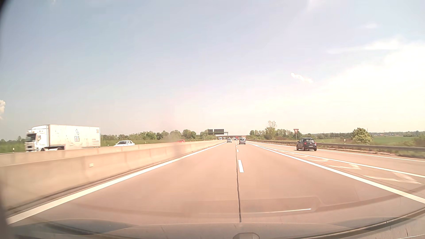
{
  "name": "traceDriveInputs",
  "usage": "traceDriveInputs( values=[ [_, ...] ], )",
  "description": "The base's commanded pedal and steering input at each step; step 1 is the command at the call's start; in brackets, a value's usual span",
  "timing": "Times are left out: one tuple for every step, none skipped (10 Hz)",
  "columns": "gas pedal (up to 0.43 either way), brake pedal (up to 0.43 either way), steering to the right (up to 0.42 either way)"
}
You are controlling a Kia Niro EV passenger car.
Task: Follow the waypoints while adhering to traffic rules and regulations
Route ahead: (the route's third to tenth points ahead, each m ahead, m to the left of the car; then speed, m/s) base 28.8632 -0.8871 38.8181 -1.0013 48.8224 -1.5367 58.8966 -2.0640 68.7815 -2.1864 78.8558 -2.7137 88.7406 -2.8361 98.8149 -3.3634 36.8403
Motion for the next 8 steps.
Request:
traceDriveInputs(
  values=[
    [0.339, 0.0, 0.003],
    [0.339, 0.0, 0.003],
    [0.339, 0.0, 0.003],
    [0.339, 0.0, 0.003],
    [0.339, 0.0, 0.003],
    [0.339, 0.0, 0.003],
    [0.339, 0.0, 0.003],
    [0.339, 0.0, 0.002]
  ],
)
